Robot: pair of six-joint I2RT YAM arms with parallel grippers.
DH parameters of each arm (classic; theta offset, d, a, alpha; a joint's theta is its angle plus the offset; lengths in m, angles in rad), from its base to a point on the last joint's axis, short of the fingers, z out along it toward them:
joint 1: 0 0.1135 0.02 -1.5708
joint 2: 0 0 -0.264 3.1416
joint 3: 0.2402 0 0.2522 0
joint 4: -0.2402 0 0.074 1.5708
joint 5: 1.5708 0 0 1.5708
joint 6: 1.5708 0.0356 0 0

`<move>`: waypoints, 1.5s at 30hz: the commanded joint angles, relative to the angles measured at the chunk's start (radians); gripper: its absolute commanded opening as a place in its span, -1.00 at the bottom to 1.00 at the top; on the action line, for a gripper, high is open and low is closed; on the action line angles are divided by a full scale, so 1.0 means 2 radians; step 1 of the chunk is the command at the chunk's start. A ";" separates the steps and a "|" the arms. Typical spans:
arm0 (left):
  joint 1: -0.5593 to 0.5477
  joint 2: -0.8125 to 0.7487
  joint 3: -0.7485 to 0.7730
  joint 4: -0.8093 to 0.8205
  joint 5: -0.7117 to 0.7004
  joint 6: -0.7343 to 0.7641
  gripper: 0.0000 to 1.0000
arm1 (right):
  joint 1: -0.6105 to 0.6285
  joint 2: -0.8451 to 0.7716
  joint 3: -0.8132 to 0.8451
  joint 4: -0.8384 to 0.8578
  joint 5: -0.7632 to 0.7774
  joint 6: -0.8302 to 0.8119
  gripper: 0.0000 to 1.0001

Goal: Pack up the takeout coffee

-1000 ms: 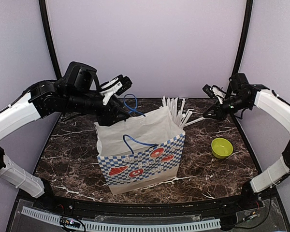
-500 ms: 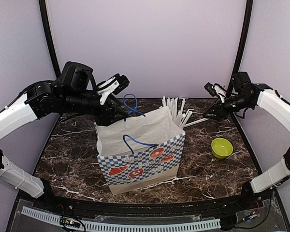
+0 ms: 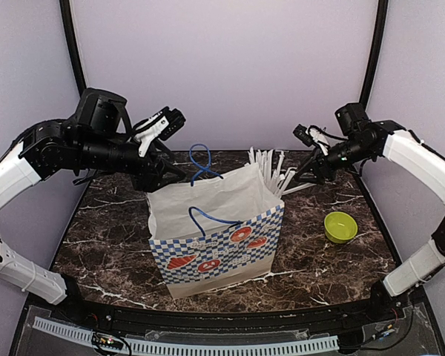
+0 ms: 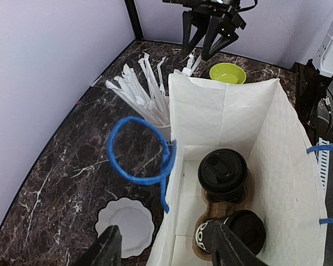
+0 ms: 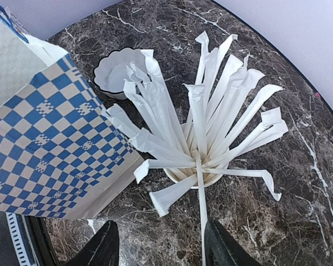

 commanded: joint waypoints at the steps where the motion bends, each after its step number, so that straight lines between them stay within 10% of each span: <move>1: 0.002 -0.012 0.012 -0.014 0.008 -0.016 0.14 | 0.008 0.035 0.024 0.020 0.002 0.000 -0.07; 11: 0.002 -0.016 0.000 -0.005 0.002 -0.013 0.16 | 0.014 0.049 0.031 0.042 -0.016 0.009 -0.28; 16: 0.002 -0.014 -0.001 0.000 0.000 -0.010 0.16 | 0.017 0.062 0.045 0.029 -0.034 0.007 -1.00; 34: 0.002 0.002 0.060 -0.035 -0.037 0.002 0.17 | 0.016 -0.043 0.235 -0.130 0.029 -0.021 -1.00; 45: 0.002 0.038 0.115 -0.045 -0.068 0.002 0.17 | 0.008 -0.064 0.329 -0.159 -0.090 -0.028 -1.00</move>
